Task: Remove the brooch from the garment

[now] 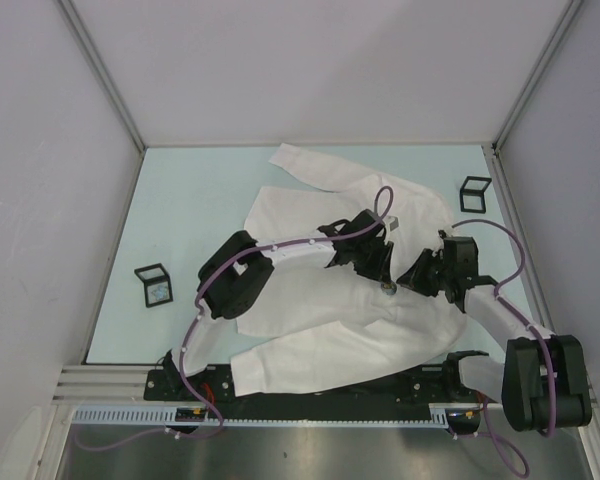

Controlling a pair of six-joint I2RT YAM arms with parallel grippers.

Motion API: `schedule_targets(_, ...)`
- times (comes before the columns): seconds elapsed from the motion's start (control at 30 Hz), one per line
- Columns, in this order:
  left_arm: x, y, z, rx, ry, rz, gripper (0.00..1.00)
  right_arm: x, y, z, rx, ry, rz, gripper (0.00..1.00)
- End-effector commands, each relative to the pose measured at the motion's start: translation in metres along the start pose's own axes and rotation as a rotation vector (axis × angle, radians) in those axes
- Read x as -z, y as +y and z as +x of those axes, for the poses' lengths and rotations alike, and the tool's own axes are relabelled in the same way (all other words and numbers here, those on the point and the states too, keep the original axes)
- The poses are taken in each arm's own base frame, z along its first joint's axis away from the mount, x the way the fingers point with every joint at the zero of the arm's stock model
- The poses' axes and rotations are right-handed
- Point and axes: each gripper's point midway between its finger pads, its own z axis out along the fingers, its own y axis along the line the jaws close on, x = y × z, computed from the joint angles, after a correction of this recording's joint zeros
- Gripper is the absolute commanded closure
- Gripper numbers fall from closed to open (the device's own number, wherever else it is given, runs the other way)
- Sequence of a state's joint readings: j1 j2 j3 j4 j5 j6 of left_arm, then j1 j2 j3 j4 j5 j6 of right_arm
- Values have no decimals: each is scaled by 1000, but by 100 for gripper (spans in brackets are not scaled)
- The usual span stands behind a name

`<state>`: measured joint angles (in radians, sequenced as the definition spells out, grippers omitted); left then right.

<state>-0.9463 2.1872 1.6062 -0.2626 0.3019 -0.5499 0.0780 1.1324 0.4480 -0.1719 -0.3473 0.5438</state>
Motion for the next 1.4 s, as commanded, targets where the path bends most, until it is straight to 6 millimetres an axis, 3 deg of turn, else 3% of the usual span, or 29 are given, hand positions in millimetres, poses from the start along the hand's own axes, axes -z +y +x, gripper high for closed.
schedule_targets(0.0, 2, 9, -7, 20, -30, -10, 70, -2, 22, -20, 54, -35, -90, 78)
schedule_targets(0.33, -6, 14, 0, 25, -3, -10, 76, -18, 10, -12, 23, 32, -72, 77)
schedule_targets(0.73, -14, 37, 20, 29, 56, -80, 90, -14, 0, -6, 39, 46, -29, 73)
schedule_targets(0.97, -14, 38, 25, 32, 67, -75, 94, -20, 13, -2, 32, 81, -115, 73)
schedule_targets(1.23, -7, 25, 15, 33, 48, -35, 93, -17, 22, -5, 46, 67, -141, 83)
schedule_targets(1.33, -1, 15, 8, 48, 38, 2, 86, -15, 15, -9, 55, 29, -84, 95)
schedule_targets(1.37, 1, 14, 8, 56, 40, 12, 79, -12, 11, -11, 66, 5, -41, 98)
